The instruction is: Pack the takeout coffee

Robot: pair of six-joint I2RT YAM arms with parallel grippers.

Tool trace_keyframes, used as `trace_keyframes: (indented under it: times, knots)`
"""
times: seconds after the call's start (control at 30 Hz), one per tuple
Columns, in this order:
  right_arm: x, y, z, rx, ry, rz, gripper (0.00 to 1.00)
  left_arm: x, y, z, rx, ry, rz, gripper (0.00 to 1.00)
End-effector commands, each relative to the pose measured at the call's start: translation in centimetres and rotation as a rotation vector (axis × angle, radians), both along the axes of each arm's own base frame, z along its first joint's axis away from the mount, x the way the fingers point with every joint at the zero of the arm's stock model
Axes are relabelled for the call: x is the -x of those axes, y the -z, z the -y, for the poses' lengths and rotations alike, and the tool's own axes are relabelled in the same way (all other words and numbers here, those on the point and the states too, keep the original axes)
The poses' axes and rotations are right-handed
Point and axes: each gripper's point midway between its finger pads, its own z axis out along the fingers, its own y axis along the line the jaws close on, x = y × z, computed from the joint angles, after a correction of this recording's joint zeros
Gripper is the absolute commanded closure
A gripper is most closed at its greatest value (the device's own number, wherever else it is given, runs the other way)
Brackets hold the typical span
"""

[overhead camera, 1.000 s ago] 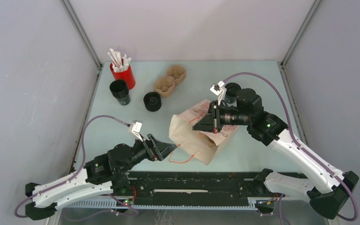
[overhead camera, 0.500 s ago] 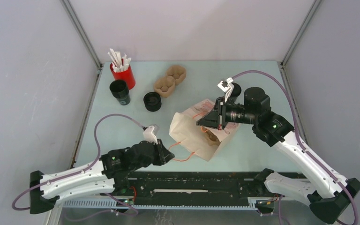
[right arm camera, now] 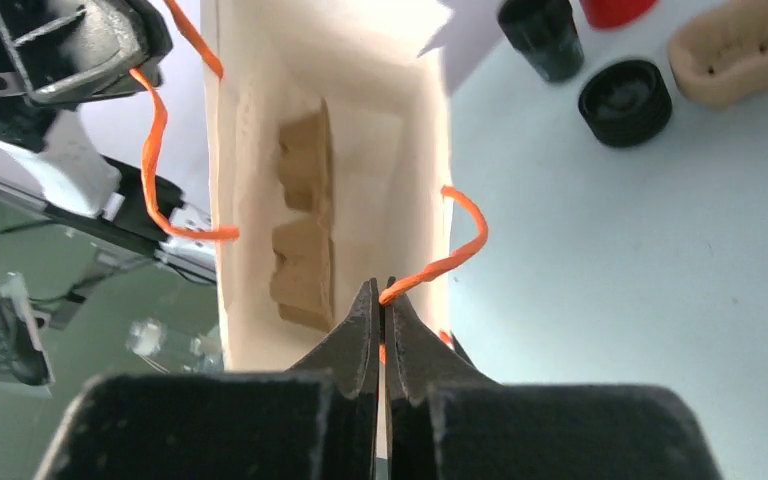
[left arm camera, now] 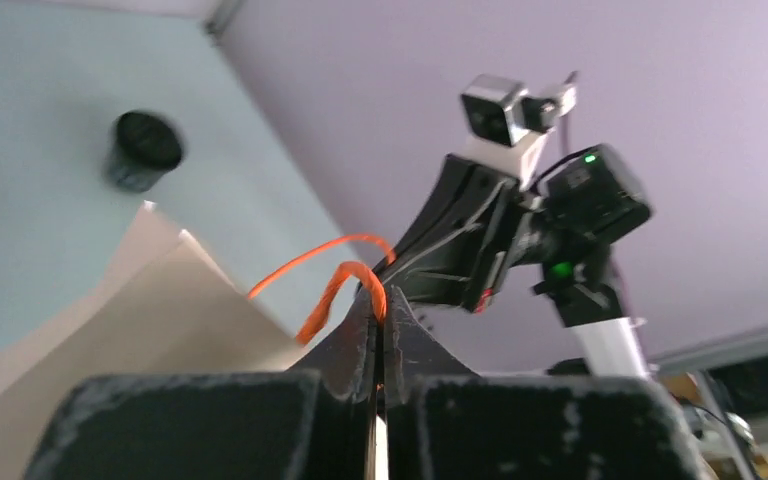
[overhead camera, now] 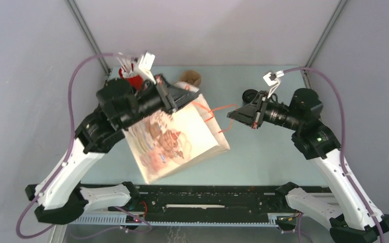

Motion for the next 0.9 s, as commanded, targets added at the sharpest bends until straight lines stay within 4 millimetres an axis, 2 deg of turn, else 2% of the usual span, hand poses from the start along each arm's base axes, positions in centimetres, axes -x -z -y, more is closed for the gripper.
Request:
trace_keyframes:
  times: [0.0,0.03,0.07,0.17,0.23,0.27,0.3,0.37,0.43,0.47,0.53,0.6,0.63,0.67,0.8,0.83,0.87]
  knots:
    - [3.3,-7.2,1.0,-0.128,-0.001,0.136,1.00,2.2,-1.2,2.3,-0.043,0.203,-0.002,1.00]
    - [3.9,-7.7,1.1,-0.139,0.000,0.153,1.00,1.9,0.3,2.2,-0.059,0.186,-0.020,1.00]
    - [4.2,-7.7,1.3,-0.139,0.000,0.162,1.00,1.2,2.9,2.1,-0.094,0.157,-0.059,1.00]
    - [3.5,-6.0,1.5,-0.107,0.026,0.145,1.00,-0.7,10.2,1.4,-0.200,0.082,-0.179,1.00]
    - [2.8,-4.5,1.1,-0.095,0.001,0.102,1.00,-1.2,12.4,0.6,-0.207,0.037,-0.214,1.00]
    - [2.9,-4.7,0.9,-0.103,-0.017,0.100,1.00,-1.1,12.2,0.5,-0.183,0.034,-0.212,1.00]
    - [3.2,-5.3,0.8,-0.118,-0.029,0.109,1.00,-0.6,11.2,0.6,-0.148,0.051,-0.191,1.00]
    - [4.3,-7.3,1.0,-0.158,-0.050,0.159,1.00,0.7,8.2,0.5,-0.076,0.088,-0.136,1.00]
    - [5.2,-8.2,1.0,-0.181,-0.075,0.184,1.00,0.6,6.9,-0.7,-0.076,0.040,-0.081,1.00]
    - [5.1,-7.7,0.8,-0.173,-0.084,0.178,1.00,0.2,7.4,-1.2,-0.094,0.003,-0.074,1.00]
    - [3.8,-5.3,0.4,-0.132,-0.071,0.132,1.00,-1.1,10.6,-1.8,-0.157,-0.056,-0.126,1.00]
    - [2.6,-2.9,0.0,-0.108,-0.066,0.073,1.00,-1.4,13.3,-1.1,-0.213,-0.016,-0.178,1.00]
    - [2.2,-2.4,0.0,-0.107,-0.061,0.056,1.00,-1.5,13.8,-0.7,-0.235,0.001,-0.193,1.00]
    - [2.2,-2.7,0.0,-0.119,-0.061,0.057,1.00,-1.3,13.8,-0.7,-0.244,0.011,-0.198,1.00]
    - [4.9,-6.5,0.0,-0.164,-0.100,0.151,1.00,0.7,8.8,-1.7,-0.141,0.035,-0.106,1.00]
    - [5.3,-6.7,-0.1,-0.164,-0.106,0.160,1.00,1.1,8.8,-2.0,-0.133,0.033,-0.098,1.00]
    - [5.4,-6.1,-0.5,-0.156,-0.116,0.154,1.00,1.0,9.8,-2.7,-0.149,0.003,-0.107,1.00]
